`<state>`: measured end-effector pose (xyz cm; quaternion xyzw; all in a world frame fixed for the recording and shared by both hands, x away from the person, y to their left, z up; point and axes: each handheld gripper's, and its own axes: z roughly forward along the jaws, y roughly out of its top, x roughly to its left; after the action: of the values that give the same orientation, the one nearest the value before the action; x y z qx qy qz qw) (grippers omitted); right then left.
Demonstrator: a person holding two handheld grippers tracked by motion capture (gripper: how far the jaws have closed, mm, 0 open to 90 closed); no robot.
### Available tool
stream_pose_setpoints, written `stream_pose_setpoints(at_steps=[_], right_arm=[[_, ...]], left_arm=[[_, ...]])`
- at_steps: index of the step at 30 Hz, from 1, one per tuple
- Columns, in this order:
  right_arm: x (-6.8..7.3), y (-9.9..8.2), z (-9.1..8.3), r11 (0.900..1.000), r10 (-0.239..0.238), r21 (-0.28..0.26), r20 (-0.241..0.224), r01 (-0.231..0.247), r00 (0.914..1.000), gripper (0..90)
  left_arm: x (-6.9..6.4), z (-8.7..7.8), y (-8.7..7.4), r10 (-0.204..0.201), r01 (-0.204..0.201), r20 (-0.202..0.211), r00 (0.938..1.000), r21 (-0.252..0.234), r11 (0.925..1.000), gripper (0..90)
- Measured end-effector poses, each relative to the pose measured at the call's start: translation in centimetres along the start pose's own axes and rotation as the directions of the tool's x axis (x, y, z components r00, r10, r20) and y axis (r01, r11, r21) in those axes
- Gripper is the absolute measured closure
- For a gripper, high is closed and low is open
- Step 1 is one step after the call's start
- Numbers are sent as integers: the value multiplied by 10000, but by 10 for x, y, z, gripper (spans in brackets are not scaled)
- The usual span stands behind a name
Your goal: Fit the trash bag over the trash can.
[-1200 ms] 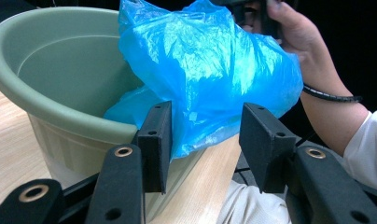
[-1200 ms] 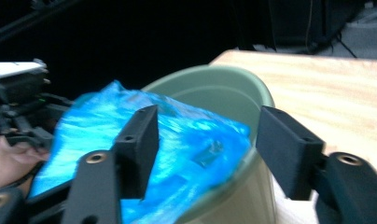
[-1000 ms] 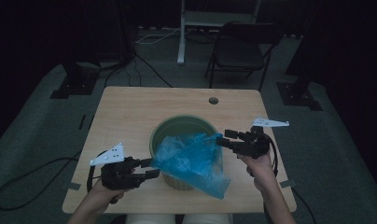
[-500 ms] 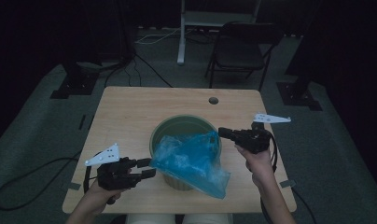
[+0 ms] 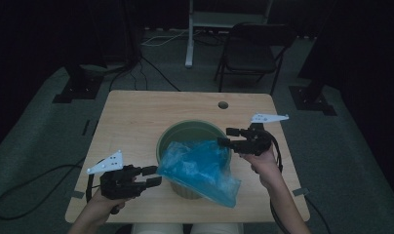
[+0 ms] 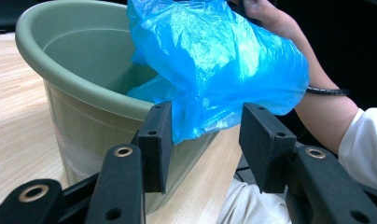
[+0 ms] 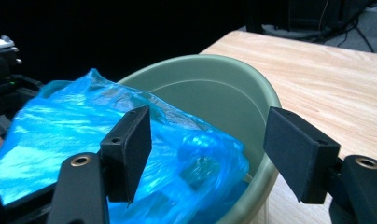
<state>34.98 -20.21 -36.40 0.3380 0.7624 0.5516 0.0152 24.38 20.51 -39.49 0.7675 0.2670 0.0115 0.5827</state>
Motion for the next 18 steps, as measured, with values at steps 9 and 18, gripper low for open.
stream_pose_setpoints(at_steps=[9,18], right_arm=[[-3,5,15,9979,34,646,-313,-14,9995,891],[43,7,-20,9957,-801,-557,-1257,736,9888,890]], left_arm=[[1,-5,0,-40,39,-99,9999,-80,10000,553],[0,-7,3,-17,19,75,10000,-171,9999,495]])
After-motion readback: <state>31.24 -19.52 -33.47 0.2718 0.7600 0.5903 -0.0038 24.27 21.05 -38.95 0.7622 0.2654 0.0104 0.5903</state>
